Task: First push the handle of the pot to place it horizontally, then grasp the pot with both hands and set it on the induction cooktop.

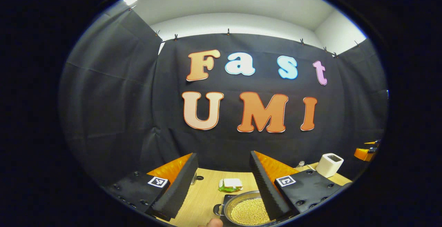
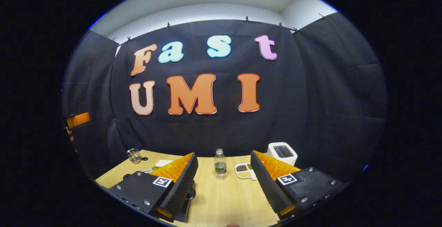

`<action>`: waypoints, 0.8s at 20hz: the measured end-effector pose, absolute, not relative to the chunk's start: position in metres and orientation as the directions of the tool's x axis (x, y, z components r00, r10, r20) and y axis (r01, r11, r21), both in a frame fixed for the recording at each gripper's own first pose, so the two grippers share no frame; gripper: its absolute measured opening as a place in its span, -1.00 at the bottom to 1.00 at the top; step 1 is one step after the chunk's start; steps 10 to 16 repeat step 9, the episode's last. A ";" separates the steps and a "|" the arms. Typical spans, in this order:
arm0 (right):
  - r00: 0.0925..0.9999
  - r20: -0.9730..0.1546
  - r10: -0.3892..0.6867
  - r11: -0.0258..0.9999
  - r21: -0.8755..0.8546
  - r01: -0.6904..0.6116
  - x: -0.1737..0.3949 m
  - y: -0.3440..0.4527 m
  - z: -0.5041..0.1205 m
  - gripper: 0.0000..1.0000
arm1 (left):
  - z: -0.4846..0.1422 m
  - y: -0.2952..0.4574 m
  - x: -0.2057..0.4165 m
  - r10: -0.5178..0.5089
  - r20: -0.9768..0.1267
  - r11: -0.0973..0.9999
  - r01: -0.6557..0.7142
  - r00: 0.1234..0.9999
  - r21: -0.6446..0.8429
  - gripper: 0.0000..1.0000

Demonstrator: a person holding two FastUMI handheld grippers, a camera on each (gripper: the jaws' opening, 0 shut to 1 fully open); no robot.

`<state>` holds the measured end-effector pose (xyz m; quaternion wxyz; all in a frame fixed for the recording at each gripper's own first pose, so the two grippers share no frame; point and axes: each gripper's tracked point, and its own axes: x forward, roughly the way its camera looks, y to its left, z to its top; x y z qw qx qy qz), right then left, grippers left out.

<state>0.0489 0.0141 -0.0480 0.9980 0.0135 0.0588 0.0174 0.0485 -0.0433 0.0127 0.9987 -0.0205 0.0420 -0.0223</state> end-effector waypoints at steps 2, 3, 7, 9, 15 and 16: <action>0.997 -0.077 0.024 1.000 0.009 -0.023 0.034 0.003 -0.029 0.90 | 0.034 -0.041 0.038 -0.044 -0.046 0.998 0.042 0.998 -0.043 0.97; 0.998 -0.058 0.022 1.000 0.000 -0.022 0.028 -0.002 -0.021 0.90 | 0.046 -0.039 0.034 -0.036 -0.015 0.999 0.035 0.999 -0.040 0.97; 0.999 -0.017 0.037 0.999 0.002 -0.037 0.005 -0.007 -0.008 0.90 | 0.057 -0.043 0.017 -0.018 0.024 0.998 0.020 1.000 -0.055 0.93; 0.999 -0.011 0.030 1.000 -0.004 -0.030 0.001 -0.013 -0.007 0.90 | 0.053 -0.047 0.015 -0.028 0.011 0.997 0.029 1.000 -0.069 0.95; 0.999 -0.011 0.030 1.000 -0.004 -0.030 0.001 -0.013 -0.007 0.90 | 0.053 -0.047 0.015 -0.028 0.011 0.997 0.029 1.000 -0.069 0.95; 0.999 -0.011 0.030 1.000 -0.004 -0.030 0.001 -0.013 -0.007 0.90 | 0.053 -0.047 0.015 -0.028 0.011 0.997 0.029 1.000 -0.069 0.95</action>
